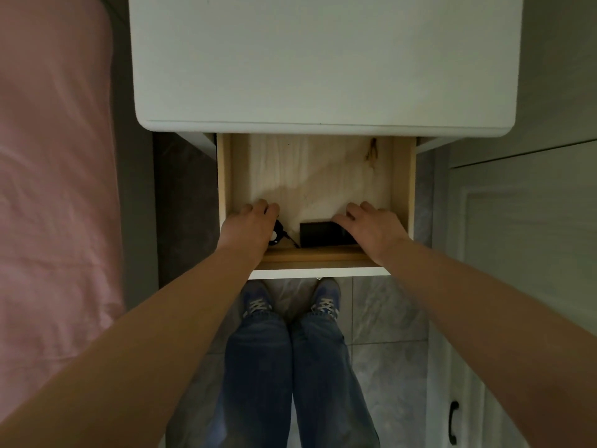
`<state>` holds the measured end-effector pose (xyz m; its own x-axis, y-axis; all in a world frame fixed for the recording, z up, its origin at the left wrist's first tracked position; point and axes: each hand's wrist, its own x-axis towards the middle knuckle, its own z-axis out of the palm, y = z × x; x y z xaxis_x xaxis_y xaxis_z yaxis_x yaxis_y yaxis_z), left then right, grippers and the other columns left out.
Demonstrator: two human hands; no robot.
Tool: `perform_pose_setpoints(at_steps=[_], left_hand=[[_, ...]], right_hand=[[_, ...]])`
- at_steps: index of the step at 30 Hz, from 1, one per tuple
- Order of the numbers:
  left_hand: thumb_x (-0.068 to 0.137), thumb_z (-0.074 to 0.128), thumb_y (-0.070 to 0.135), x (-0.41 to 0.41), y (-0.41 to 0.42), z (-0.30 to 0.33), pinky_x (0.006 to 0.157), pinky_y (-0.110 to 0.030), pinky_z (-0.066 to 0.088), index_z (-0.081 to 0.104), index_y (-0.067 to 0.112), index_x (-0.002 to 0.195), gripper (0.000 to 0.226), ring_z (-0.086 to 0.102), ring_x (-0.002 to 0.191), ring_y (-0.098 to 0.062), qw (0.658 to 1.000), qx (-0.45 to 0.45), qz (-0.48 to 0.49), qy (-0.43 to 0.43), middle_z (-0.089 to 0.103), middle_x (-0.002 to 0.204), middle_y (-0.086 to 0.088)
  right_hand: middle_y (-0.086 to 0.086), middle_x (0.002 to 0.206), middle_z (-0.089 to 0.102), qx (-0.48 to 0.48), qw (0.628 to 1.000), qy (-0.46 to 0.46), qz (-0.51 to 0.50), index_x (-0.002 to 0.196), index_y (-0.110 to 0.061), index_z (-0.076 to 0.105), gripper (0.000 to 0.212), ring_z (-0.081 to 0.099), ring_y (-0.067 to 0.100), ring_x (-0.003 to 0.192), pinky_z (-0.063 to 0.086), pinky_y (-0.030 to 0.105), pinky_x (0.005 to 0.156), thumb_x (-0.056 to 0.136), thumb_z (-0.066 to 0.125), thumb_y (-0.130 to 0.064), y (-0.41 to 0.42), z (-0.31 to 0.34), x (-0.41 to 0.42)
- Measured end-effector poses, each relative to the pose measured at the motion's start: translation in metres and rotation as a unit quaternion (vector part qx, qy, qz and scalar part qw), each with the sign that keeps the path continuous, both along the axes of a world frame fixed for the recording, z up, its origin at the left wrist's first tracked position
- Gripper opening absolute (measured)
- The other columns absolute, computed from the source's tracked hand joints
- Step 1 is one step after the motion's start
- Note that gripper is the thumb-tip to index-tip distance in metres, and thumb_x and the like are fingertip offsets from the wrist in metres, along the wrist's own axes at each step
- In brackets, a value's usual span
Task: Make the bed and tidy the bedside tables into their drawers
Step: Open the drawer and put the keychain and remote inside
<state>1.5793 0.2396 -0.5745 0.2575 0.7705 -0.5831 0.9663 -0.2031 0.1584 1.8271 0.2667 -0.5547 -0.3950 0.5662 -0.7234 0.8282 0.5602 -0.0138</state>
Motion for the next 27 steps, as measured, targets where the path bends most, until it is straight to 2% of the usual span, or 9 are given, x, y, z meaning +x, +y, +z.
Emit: perform_pose_setpoints(at_steps=[3, 5, 8, 14, 17, 20, 22, 25, 27], left_hand=[[0.081, 0.069, 0.010, 0.004, -0.003, 0.004, 0.066, -0.037, 0.054, 0.034, 0.026, 0.141, 0.071, 0.052, 0.109, -0.027, 1.000, -0.018, 0.005, -0.013, 0.039, 0.137, -0.003], [0.083, 0.066, 0.010, 0.006, -0.006, 0.006, 0.067, -0.037, 0.052, 0.035, 0.026, 0.140, 0.067, 0.050, 0.110, -0.028, 0.999, -0.032, 0.008, 0.002, 0.038, 0.136, -0.005], [0.085, 0.064, 0.008, 0.004, -0.007, 0.008, 0.077, -0.040, 0.053, 0.039, 0.027, 0.138, 0.062, 0.047, 0.113, -0.027, 0.997, -0.059, 0.039, -0.002, 0.036, 0.136, -0.004], [0.088, 0.059, 0.008, 0.001, -0.007, 0.008, 0.085, -0.042, 0.053, 0.040, 0.029, 0.141, 0.060, 0.044, 0.120, -0.027, 0.995, -0.096, 0.023, -0.020, 0.032, 0.145, 0.001], [0.089, 0.052, 0.003, -0.003, -0.009, 0.008, 0.096, -0.043, 0.049, 0.038, 0.032, 0.145, 0.064, 0.041, 0.130, -0.025, 0.989, -0.130, 0.051, -0.054, 0.026, 0.154, 0.005], [0.089, 0.050, -0.001, -0.005, -0.011, 0.015, 0.105, -0.041, 0.043, 0.035, 0.030, 0.147, 0.068, 0.032, 0.141, -0.022, 0.980, -0.156, 0.085, -0.088, 0.012, 0.161, 0.008], [0.087, 0.051, -0.002, -0.004, -0.014, 0.023, 0.103, -0.037, 0.046, 0.037, 0.028, 0.147, 0.068, 0.031, 0.142, -0.020, 0.982, -0.125, 0.102, -0.094, 0.008, 0.162, 0.009], [0.085, 0.051, -0.005, 0.005, -0.024, 0.037, 0.093, -0.034, 0.052, 0.050, 0.021, 0.138, 0.060, 0.039, 0.135, -0.020, 0.970, -0.063, 0.183, -0.145, 0.019, 0.160, 0.007], [0.086, 0.047, -0.007, 0.014, -0.033, 0.048, 0.096, -0.038, 0.050, 0.058, 0.017, 0.128, 0.049, 0.045, 0.130, -0.020, 0.948, -0.030, 0.246, -0.198, 0.036, 0.151, 0.002]], right_hand=[[0.008, 0.137, 0.041, -0.034, 0.999, 0.014, -0.019, 0.149, -0.029, 0.027, 0.070, 0.046, 0.026, 0.118, 0.048, 0.035, 0.082, 0.089, 0.056, -0.006, 0.003, 0.006, -0.001], [0.008, 0.139, 0.039, -0.063, 0.997, 0.017, -0.042, 0.151, -0.031, 0.024, 0.073, 0.043, 0.027, 0.121, 0.047, 0.035, 0.085, 0.090, 0.053, -0.003, 0.004, 0.009, -0.002], [0.010, 0.141, 0.037, -0.085, 0.995, 0.011, -0.057, 0.151, -0.032, 0.024, 0.068, 0.043, 0.029, 0.123, 0.047, 0.038, 0.090, 0.093, 0.049, -0.006, 0.002, 0.010, -0.004], [0.009, 0.144, 0.034, -0.100, 0.993, 0.002, -0.061, 0.153, -0.031, 0.019, 0.071, 0.042, 0.030, 0.124, 0.046, 0.039, 0.093, 0.093, 0.046, -0.004, -0.001, 0.009, -0.005], [0.008, 0.149, 0.034, -0.126, 0.984, 0.030, -0.120, 0.153, -0.033, 0.022, 0.073, 0.042, 0.030, 0.128, 0.045, 0.037, 0.097, 0.092, 0.044, 0.002, -0.007, 0.011, -0.002], [0.006, 0.152, 0.034, -0.153, 0.958, 0.082, -0.228, 0.150, -0.032, 0.032, 0.074, 0.039, 0.027, 0.134, 0.038, 0.030, 0.108, 0.090, 0.043, 0.010, -0.015, 0.015, -0.001], [0.007, 0.149, 0.039, -0.143, 0.926, 0.124, -0.326, 0.147, -0.027, 0.039, 0.070, 0.040, 0.025, 0.134, 0.033, 0.026, 0.112, 0.089, 0.043, 0.012, -0.022, 0.018, -0.005], [0.010, 0.141, 0.049, -0.111, 0.847, 0.187, -0.484, 0.142, -0.019, 0.048, 0.064, 0.047, 0.025, 0.128, 0.038, 0.030, 0.111, 0.087, 0.043, 0.015, -0.036, 0.027, -0.018], [0.012, 0.134, 0.054, -0.096, 0.807, 0.221, -0.539, 0.138, -0.015, 0.051, 0.061, 0.052, 0.024, 0.121, 0.043, 0.029, 0.105, 0.086, 0.043, 0.017, -0.047, 0.036, -0.030]])
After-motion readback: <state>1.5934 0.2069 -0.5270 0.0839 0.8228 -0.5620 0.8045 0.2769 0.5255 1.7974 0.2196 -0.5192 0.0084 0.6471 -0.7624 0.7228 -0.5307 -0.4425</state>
